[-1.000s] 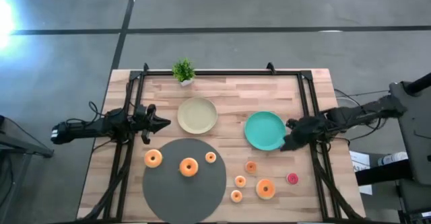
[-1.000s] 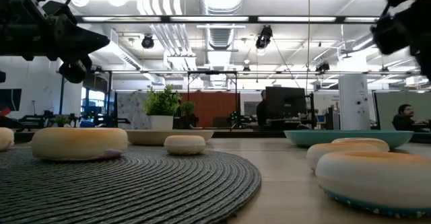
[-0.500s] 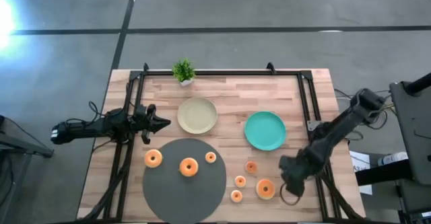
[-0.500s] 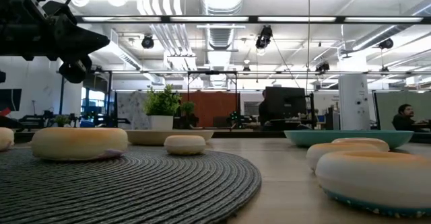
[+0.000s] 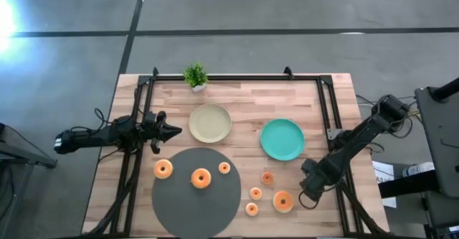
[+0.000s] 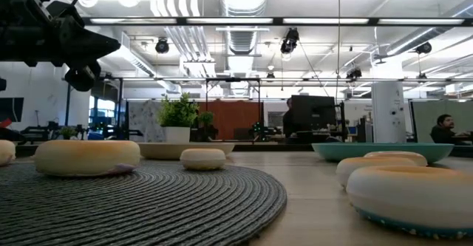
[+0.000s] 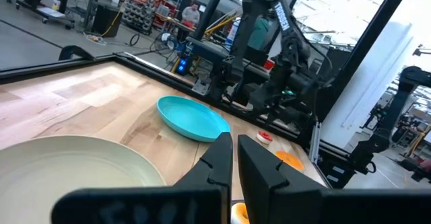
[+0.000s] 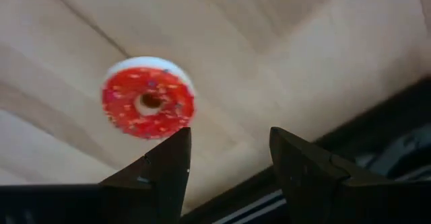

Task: Pick & Place donuts
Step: Put the small red donut on the blue plate

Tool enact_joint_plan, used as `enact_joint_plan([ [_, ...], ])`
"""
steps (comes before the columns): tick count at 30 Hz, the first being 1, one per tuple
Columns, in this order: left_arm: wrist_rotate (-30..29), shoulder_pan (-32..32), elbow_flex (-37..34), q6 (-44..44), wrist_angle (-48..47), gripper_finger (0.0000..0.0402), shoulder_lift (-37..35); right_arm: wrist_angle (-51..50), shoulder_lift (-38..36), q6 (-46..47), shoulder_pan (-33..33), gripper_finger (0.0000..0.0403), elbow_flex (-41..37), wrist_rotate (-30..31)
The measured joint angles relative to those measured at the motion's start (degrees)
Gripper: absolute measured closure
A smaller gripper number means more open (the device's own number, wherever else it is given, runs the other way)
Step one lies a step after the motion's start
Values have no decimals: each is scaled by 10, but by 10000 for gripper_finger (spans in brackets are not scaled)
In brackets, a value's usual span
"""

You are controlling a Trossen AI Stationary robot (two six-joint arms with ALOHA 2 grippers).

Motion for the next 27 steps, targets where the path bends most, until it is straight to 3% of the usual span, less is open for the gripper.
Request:
enact_joint_plan([
  [6,0,0,0,0,0,401,0,98,-59,69,-8,211,-33,12],
  [12,0,0,0,0,0,401,0,105,-35,94,3,211,-53,38],
  [20,0,0,0,0,0,401,0,135,46,19,6,212,-34,35],
  [27,0,0,0,0,0,401,0,137,54,-22,6,236,-15,28],
])
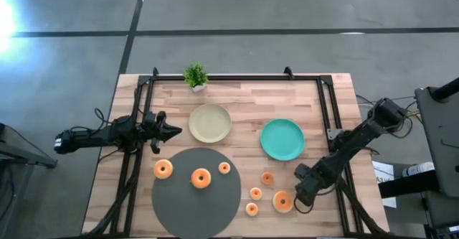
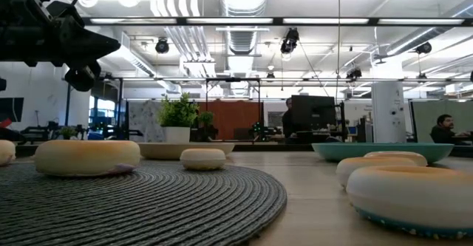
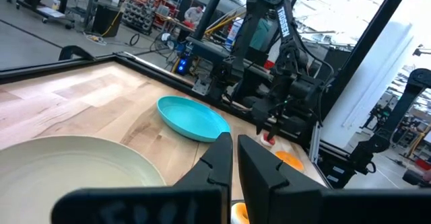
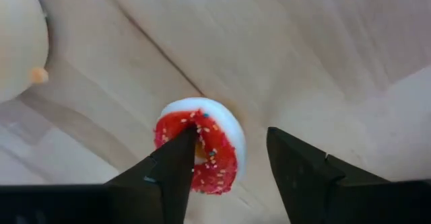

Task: Pick & Place donuts
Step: Put the small red donut on the blue plate

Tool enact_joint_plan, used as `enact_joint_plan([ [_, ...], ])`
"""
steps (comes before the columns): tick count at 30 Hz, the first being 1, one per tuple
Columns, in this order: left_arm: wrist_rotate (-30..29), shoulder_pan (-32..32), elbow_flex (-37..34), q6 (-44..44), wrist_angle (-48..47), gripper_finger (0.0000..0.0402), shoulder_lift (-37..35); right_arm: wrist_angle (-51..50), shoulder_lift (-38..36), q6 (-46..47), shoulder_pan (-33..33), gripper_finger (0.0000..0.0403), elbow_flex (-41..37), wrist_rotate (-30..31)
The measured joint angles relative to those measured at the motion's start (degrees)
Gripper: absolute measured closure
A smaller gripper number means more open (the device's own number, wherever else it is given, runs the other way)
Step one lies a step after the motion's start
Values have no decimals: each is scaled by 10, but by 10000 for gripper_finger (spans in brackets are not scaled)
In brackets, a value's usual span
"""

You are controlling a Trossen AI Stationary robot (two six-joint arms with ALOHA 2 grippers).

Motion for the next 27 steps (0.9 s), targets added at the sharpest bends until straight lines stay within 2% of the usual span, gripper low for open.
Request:
enact_joint_plan([
  [4,0,0,0,0,0,401,0,2,-3,-5,3,291,-1,-28],
  [9,0,0,0,0,0,401,0,2,-8,-7,4,375,-2,-31],
  [12,0,0,0,0,0,401,0,-4,-36,6,-11,389,7,1],
  [15,0,0,0,0,0,401,0,-37,-91,31,-46,393,15,64],
  [18,0,0,0,0,0,401,0,-101,-156,47,-106,393,21,124],
  [21,0,0,0,0,0,401,0,-157,-200,35,-198,394,12,166],
  [24,0,0,0,0,0,401,0,-156,-210,-35,-306,394,-6,161],
  [27,0,0,0,0,0,401,0,-110,-190,-129,-394,394,-13,134],
])
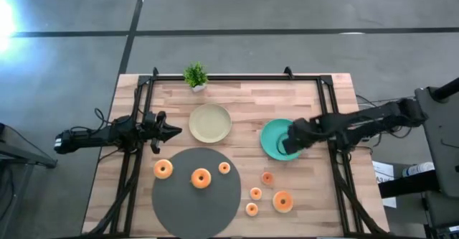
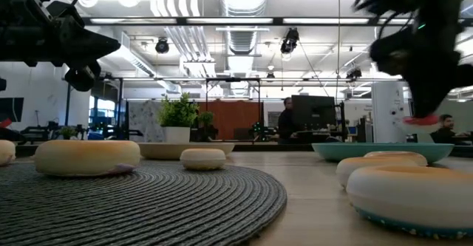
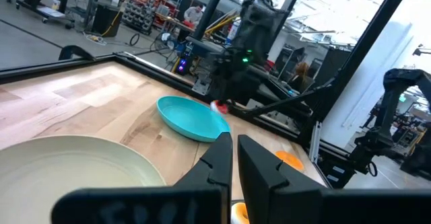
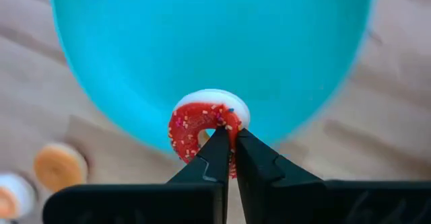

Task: Pick & Place donuts
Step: Put the small red donut on the blue plate, then put the small orange donut on the blue plate

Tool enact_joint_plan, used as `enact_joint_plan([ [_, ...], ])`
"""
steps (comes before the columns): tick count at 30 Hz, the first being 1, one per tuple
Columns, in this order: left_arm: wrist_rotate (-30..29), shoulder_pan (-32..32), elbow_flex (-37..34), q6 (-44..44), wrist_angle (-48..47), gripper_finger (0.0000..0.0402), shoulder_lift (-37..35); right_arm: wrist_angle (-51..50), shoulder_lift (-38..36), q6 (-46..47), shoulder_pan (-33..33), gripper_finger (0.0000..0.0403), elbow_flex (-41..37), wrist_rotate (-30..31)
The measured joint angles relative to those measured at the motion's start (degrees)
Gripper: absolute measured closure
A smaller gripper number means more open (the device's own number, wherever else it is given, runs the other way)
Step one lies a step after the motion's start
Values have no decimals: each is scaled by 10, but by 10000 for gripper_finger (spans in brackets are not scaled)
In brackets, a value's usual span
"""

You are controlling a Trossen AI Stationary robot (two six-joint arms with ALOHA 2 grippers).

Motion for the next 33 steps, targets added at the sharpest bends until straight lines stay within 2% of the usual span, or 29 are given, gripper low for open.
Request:
enact_joint_plan([
  [3,0,0,0,0,0,401,0,24,40,-62,-48,393,4,-6],
  [6,0,0,0,0,0,401,0,19,80,-118,-68,382,12,-13],
  [11,0,0,0,0,0,401,0,9,129,-164,-70,337,21,-61],
  [13,0,0,0,0,0,401,0,-23,140,-174,-67,314,35,-60],
  [18,0,0,0,0,0,401,0,-144,127,-197,-47,257,99,47],
  [20,0,0,0,0,0,401,0,-161,111,-221,-41,238,122,64],
  [24,0,0,0,0,0,401,0,-64,86,-309,18,214,157,17],
  [27,0,0,0,0,0,401,0,6,106,-345,84,215,162,-19],
  [33,0,0,0,0,0,401,0,49,207,-361,203,236,210,45],
])
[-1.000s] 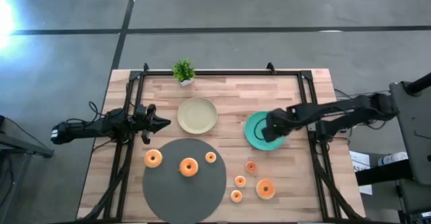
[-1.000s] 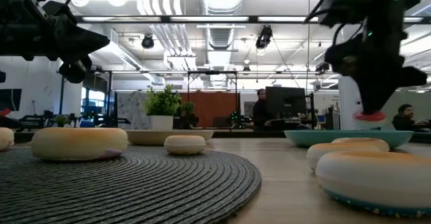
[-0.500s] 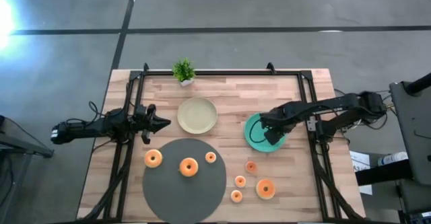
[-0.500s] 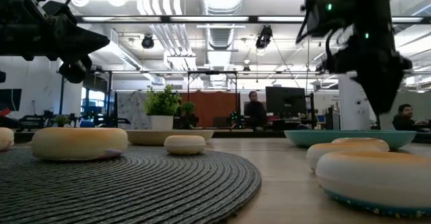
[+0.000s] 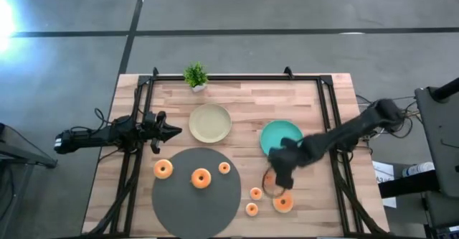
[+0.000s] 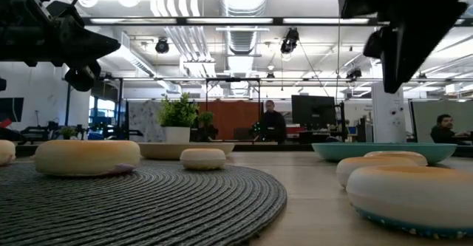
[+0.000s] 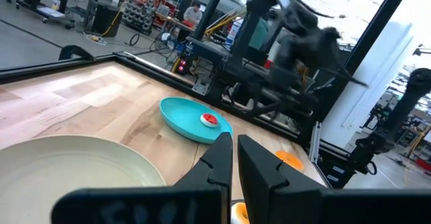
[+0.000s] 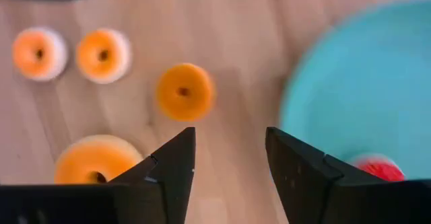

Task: Pick & Place donuts
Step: Put the small orange donut on the blue plate

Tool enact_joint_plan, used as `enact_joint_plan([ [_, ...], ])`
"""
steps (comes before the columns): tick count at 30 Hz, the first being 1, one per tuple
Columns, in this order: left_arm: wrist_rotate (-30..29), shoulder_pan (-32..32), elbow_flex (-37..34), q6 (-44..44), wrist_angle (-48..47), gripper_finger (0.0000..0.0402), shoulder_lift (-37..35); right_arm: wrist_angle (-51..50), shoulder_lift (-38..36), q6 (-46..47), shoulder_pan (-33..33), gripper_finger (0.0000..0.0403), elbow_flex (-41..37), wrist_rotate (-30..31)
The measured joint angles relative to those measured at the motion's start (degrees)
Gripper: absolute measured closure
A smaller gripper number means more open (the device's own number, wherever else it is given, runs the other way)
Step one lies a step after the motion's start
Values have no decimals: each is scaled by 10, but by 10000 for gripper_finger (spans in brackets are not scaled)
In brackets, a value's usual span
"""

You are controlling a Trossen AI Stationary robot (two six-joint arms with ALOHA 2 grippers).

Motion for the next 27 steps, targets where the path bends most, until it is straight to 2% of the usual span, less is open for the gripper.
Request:
enact_joint_plan([
  [4,0,0,0,0,0,401,0,-7,82,-53,56,244,61,14],
  [10,0,0,0,0,0,401,1,-36,172,-43,93,243,135,54],
  [13,0,0,0,0,0,401,1,-36,201,-34,95,240,155,86],
  [22,0,0,0,0,0,401,1,-43,262,47,98,251,174,100],
  [27,0,0,0,0,0,401,1,-47,280,57,97,264,180,105],
])
